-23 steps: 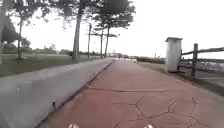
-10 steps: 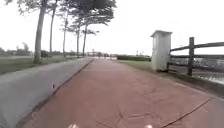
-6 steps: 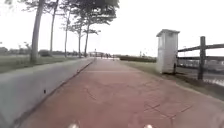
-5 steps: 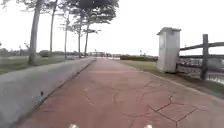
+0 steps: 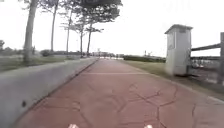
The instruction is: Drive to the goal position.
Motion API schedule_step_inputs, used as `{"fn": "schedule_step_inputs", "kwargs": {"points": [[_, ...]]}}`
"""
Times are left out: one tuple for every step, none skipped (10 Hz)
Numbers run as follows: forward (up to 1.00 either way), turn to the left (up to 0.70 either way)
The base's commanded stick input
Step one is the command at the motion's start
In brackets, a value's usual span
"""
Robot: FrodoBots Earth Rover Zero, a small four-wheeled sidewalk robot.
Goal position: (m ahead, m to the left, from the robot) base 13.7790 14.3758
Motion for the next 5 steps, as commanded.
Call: {"fn": "schedule_step_inputs", "kwargs": {"points": [[1.0,0.0],[1.0,0.0],[1.0,0.0],[1.0,0.0],[1.0,0.0]]}}
